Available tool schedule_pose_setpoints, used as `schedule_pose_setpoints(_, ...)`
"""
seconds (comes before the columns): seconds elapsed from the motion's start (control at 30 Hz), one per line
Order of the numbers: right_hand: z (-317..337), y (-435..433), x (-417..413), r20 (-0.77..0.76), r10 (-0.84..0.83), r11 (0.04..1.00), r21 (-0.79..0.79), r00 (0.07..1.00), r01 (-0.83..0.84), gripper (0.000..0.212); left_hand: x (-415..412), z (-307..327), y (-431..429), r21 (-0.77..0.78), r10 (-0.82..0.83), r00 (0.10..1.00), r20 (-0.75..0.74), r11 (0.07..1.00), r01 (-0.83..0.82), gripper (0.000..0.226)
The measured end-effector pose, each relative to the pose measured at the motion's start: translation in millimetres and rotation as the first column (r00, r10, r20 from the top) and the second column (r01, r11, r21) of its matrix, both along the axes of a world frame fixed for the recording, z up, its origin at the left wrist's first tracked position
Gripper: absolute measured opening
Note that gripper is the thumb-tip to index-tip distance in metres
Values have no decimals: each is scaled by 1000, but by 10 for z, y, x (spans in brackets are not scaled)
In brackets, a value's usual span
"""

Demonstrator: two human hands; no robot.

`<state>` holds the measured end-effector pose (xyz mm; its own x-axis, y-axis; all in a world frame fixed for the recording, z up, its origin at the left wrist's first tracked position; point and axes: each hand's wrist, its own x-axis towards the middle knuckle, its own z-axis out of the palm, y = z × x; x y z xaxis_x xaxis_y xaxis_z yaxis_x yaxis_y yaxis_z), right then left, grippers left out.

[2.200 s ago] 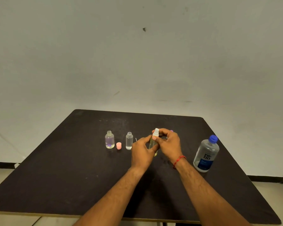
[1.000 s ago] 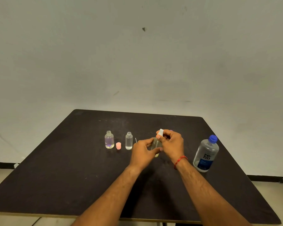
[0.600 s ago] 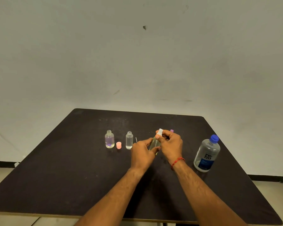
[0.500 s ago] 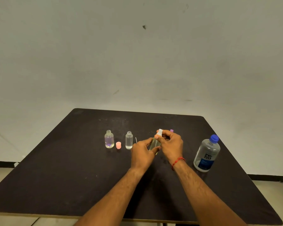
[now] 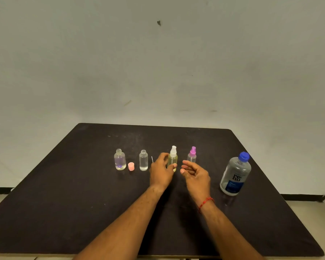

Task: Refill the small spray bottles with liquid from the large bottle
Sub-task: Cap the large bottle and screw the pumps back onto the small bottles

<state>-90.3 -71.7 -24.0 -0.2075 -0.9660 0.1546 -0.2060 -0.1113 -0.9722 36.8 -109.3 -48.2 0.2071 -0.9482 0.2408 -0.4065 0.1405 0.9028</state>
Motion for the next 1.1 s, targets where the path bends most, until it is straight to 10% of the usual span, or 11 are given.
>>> schedule_pose_setpoints(0.93, -99, -9, 46, 19, 25, 1000, 2, 1000, -25, 32, 32, 144, -187, 67, -28, 999, 20, 997, 27, 67)
schedule_pose_setpoints(1.1, -110, 5, 168, -33, 34, 999, -26, 999, -35, 29, 208, 261, 180, -155, 114, 990, -84, 980, -127, 33)
